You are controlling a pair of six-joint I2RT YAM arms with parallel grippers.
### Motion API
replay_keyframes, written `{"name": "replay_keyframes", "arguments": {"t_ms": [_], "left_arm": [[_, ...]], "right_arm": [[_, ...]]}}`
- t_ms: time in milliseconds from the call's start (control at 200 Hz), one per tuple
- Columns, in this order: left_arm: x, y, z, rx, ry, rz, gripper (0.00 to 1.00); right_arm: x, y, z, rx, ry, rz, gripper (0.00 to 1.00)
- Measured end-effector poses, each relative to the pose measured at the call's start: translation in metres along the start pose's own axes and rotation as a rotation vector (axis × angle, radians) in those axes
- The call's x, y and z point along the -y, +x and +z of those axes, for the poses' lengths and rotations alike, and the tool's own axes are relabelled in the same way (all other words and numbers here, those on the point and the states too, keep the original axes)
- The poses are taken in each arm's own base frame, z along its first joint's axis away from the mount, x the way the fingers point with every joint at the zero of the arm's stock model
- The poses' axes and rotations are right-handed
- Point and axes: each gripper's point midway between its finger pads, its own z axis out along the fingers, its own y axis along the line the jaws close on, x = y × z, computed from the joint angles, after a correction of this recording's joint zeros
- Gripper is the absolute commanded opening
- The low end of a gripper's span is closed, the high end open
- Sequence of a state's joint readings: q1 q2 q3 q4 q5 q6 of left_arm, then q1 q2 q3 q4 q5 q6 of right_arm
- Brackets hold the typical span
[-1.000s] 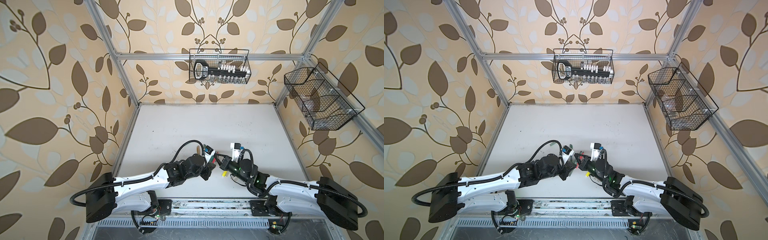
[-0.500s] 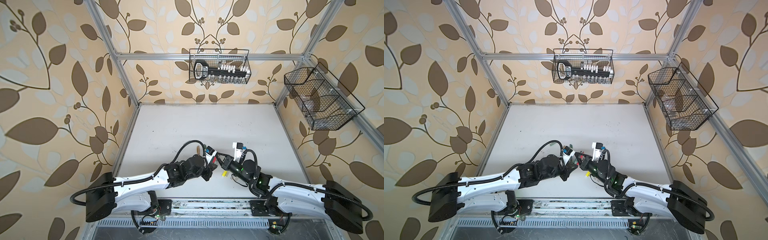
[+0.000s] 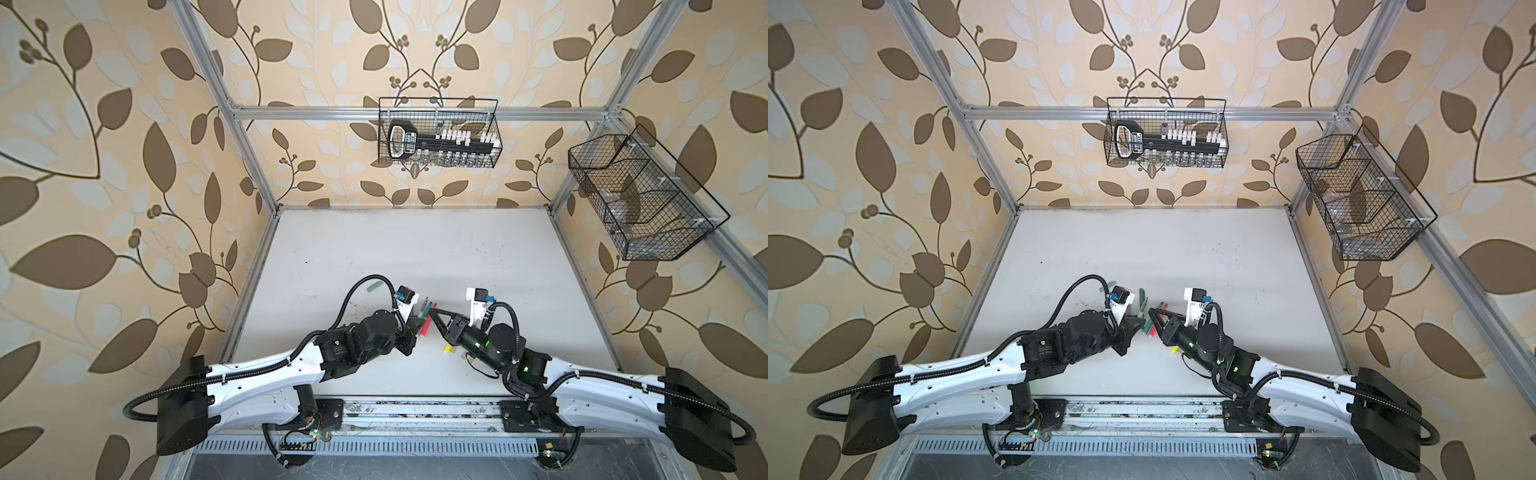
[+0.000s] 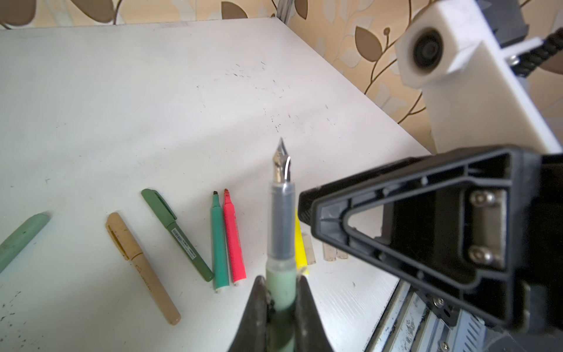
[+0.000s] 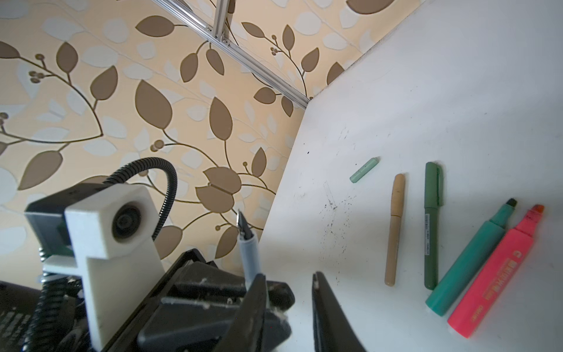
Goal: Insert pens into pen caps
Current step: Pick up the pen from the middle-left of the table.
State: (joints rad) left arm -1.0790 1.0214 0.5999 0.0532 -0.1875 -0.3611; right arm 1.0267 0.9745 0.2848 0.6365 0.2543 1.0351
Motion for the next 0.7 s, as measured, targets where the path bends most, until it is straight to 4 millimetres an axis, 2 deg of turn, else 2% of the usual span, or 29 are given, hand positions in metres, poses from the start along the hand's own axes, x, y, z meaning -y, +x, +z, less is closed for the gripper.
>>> {"name": "replay_keyframes", "arguments": {"t_ms": [220, 385, 500, 700], "left_arm": [[-0.002, 0.000, 0.000, -0.001, -0.008, -0.007, 0.00], [-0.003, 0.000, -0.001, 0.003, -0.019, -0.007, 0.00], [-0.007, -0.004, -0.006, 0.018, -0.038, -0.008, 0.00], [-0.019, -0.016, -0.016, 0.076, -0.099, -0.013, 0.00]], "right_arm": [[-0.002, 0.008, 0.009, -0.028, 0.015, -0.016, 0.27], [-0.003, 0.011, 0.018, -0.039, 0.025, -0.022, 0.05], [-0.002, 0.015, 0.023, -0.048, 0.029, -0.022, 0.00], [0.001, 0.021, 0.031, -0.069, 0.043, -0.027, 0.00]]}}
